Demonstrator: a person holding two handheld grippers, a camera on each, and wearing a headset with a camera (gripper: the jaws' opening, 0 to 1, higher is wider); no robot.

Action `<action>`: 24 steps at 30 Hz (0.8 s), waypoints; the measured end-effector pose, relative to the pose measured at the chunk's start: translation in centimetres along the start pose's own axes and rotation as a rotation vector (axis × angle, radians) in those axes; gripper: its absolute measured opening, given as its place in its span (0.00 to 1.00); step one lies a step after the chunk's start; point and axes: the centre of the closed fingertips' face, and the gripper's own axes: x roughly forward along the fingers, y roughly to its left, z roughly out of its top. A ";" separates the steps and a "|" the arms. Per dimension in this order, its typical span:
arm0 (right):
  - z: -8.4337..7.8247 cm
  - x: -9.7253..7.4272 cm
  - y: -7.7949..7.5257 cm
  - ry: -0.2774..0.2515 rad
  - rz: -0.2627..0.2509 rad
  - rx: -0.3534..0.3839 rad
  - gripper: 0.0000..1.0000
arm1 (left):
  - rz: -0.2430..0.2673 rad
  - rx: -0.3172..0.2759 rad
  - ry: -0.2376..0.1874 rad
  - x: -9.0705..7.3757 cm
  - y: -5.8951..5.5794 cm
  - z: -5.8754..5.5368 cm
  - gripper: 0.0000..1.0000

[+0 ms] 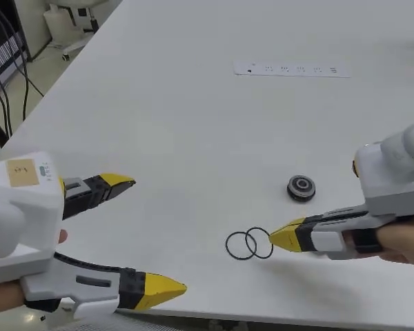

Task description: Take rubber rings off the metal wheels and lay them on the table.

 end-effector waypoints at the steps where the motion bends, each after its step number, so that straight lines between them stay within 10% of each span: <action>1: -0.1 0.0 -0.1 0.001 -0.003 0.006 0.00 | 0.003 -0.001 0.001 0.0 0.1 0.0 0.93; 24: -0.3 0.7 -2.7 0.022 -0.101 -0.002 0.02 | 0.024 -0.004 0.030 -0.6 0.1 -0.4 0.91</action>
